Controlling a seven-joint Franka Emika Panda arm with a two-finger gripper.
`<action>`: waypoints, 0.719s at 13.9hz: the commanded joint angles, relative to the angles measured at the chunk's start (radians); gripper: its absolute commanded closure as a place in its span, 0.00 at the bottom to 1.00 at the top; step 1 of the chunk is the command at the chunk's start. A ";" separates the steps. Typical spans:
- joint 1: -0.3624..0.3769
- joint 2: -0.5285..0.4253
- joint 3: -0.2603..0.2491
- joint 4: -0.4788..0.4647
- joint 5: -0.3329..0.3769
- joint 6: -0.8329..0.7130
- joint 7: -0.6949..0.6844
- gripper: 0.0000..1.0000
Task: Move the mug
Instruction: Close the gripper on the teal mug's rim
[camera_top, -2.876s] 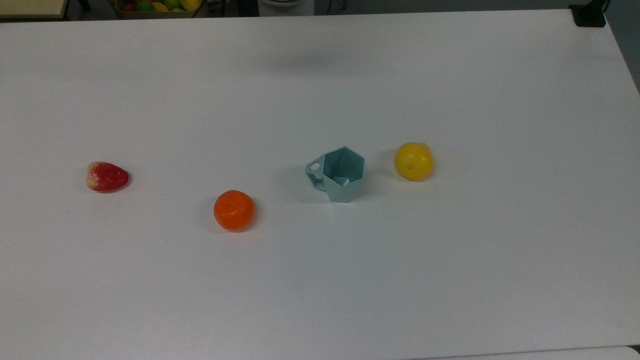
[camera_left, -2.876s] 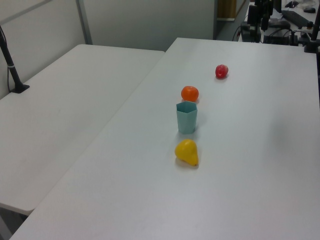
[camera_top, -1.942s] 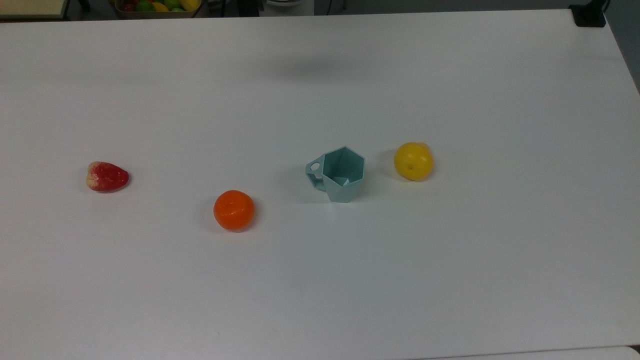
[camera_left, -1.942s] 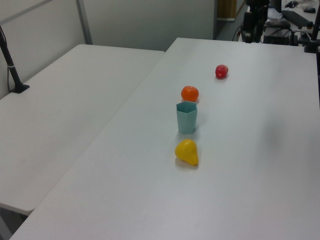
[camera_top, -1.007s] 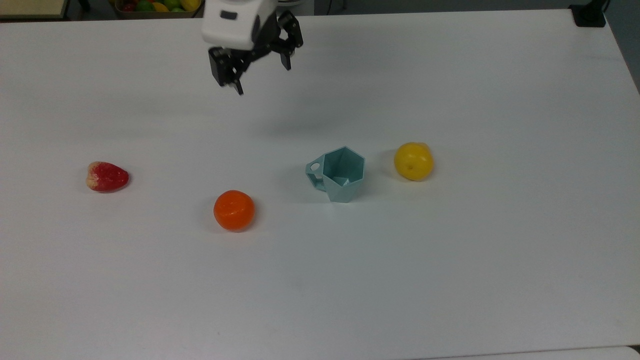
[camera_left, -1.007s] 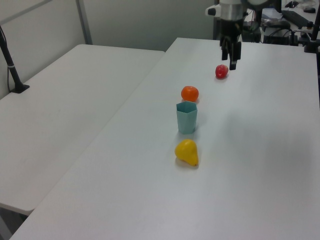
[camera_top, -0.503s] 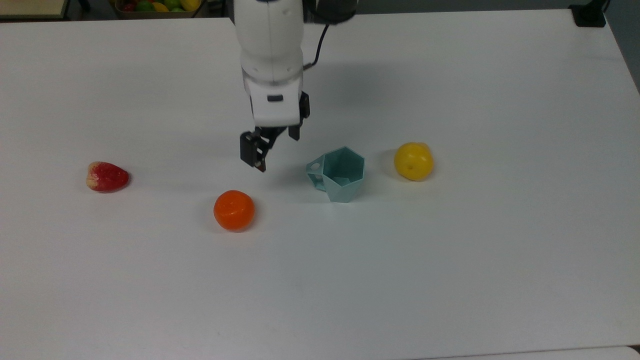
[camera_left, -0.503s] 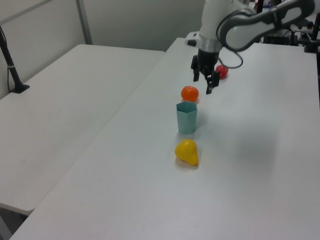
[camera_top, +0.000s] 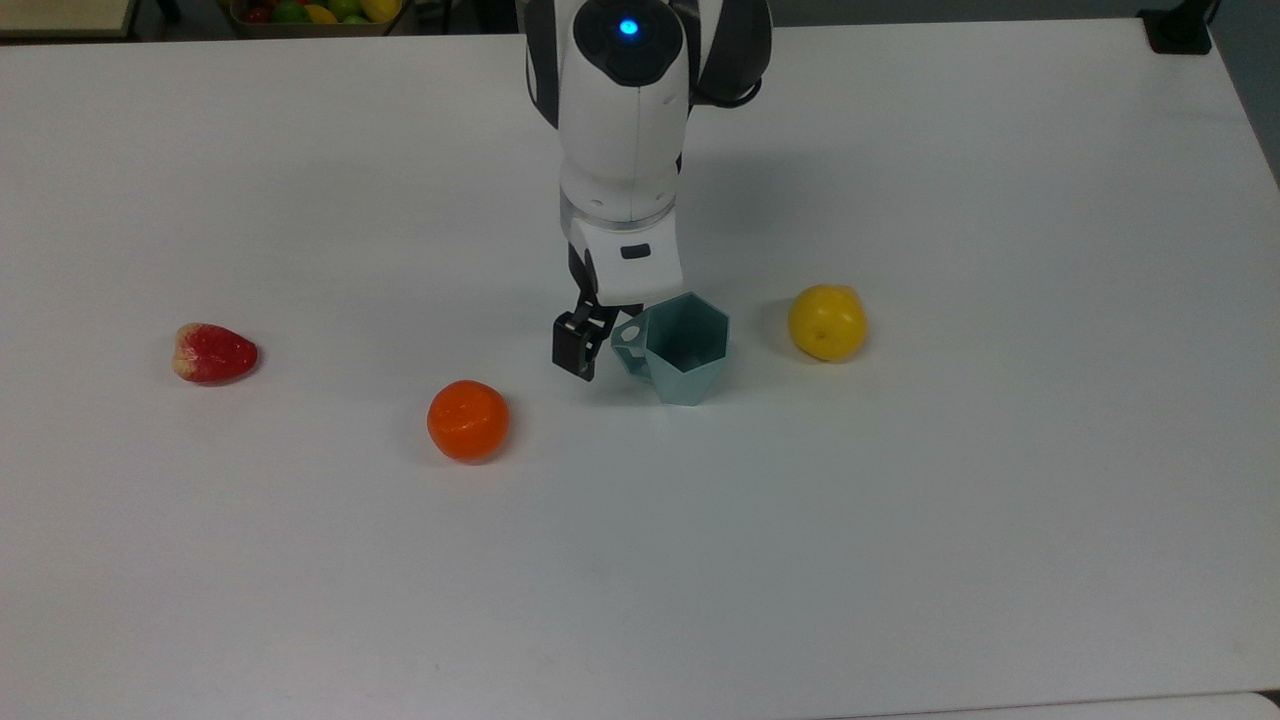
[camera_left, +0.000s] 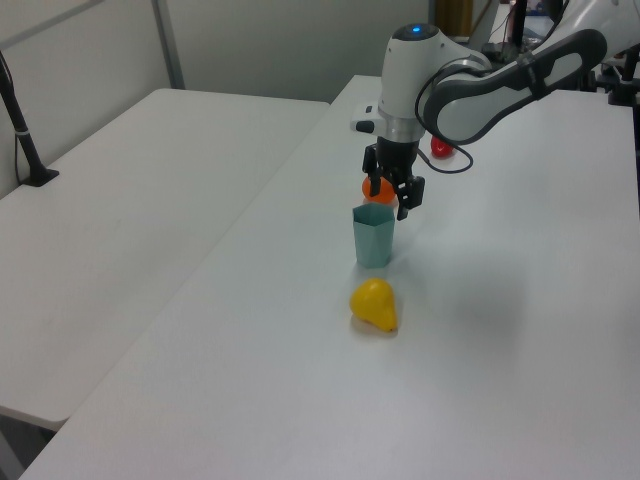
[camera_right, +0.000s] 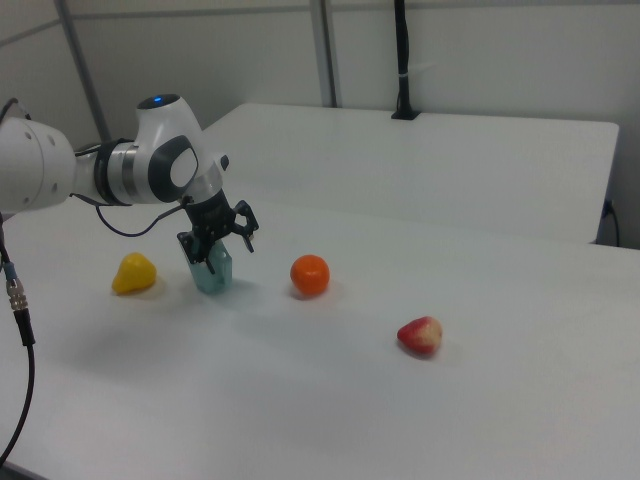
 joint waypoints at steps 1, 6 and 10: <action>0.016 0.002 -0.005 0.004 -0.012 0.010 -0.035 0.23; 0.018 0.007 -0.005 0.004 -0.012 0.010 -0.046 0.63; 0.030 0.007 -0.005 0.001 -0.010 0.005 -0.035 0.77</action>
